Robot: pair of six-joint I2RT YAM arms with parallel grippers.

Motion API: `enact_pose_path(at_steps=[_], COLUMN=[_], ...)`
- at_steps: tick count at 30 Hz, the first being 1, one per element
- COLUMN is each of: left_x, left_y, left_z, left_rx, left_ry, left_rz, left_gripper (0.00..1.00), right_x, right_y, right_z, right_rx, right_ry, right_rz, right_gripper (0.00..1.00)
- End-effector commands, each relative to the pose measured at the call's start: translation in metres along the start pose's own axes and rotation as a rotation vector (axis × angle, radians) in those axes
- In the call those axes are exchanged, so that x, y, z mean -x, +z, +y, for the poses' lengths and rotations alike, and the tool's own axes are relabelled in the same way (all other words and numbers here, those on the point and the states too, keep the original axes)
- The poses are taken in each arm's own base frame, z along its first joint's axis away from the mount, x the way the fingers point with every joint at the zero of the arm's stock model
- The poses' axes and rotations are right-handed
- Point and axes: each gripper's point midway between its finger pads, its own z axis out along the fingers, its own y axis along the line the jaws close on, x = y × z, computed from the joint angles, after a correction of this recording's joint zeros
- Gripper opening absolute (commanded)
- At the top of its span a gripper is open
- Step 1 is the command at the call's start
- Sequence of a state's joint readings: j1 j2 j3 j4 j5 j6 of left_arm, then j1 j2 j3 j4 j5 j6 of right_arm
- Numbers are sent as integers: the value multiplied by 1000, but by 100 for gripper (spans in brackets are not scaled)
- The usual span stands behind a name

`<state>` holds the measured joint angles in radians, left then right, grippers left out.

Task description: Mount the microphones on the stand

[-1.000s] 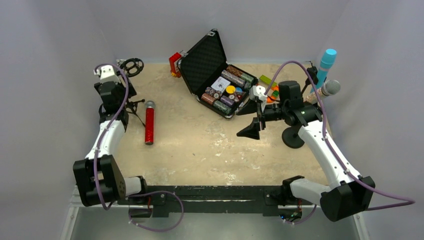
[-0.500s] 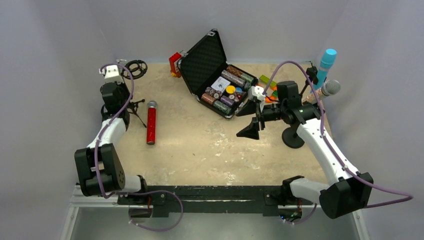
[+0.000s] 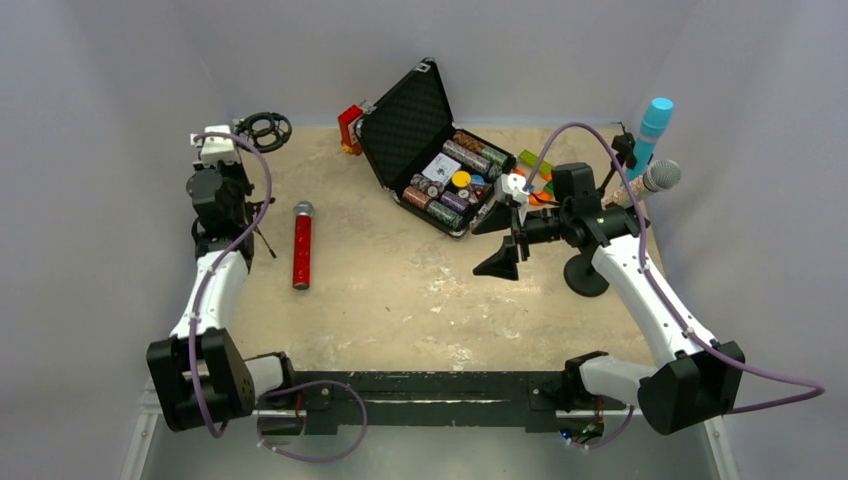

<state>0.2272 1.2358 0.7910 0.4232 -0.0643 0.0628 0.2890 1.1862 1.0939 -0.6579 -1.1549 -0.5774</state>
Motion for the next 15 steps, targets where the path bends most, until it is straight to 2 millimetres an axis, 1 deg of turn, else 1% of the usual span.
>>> enact_pose_path(at_steps=[1, 3, 5, 8, 10, 11, 13, 15], left_x=[101, 112, 115, 119, 118, 117, 116, 115], left_y=[-27, -42, -57, -83, -103, -109, -126, -135], left_z=[5, -9, -33, -80, -121, -132, -168, -193], left_rx=[-20, -106, -230, -448, -597, -631, -745, -801], left_ry=[-14, -70, -152, -239, -253, -261, -278, -296], left_rz=[-260, -272, -242, -201, -166, -157, -149, -157], left_gripper=[0, 0, 0, 0, 0, 0, 0, 0], right_x=[7, 6, 3, 0, -1, -1, -1, -2], right_y=[0, 0, 0, 0, 0, 0, 0, 0], right_z=[3, 4, 4, 3, 4, 4, 5, 5], right_rx=[24, 29, 32, 30, 35, 36, 38, 37], right_ry=[-34, -36, -53, -64, -68, -71, -78, -80], right_rz=[-10, -8, -3, 7, 7, 6, 5, 7], right_gripper=[98, 98, 98, 98, 98, 97, 98, 97])
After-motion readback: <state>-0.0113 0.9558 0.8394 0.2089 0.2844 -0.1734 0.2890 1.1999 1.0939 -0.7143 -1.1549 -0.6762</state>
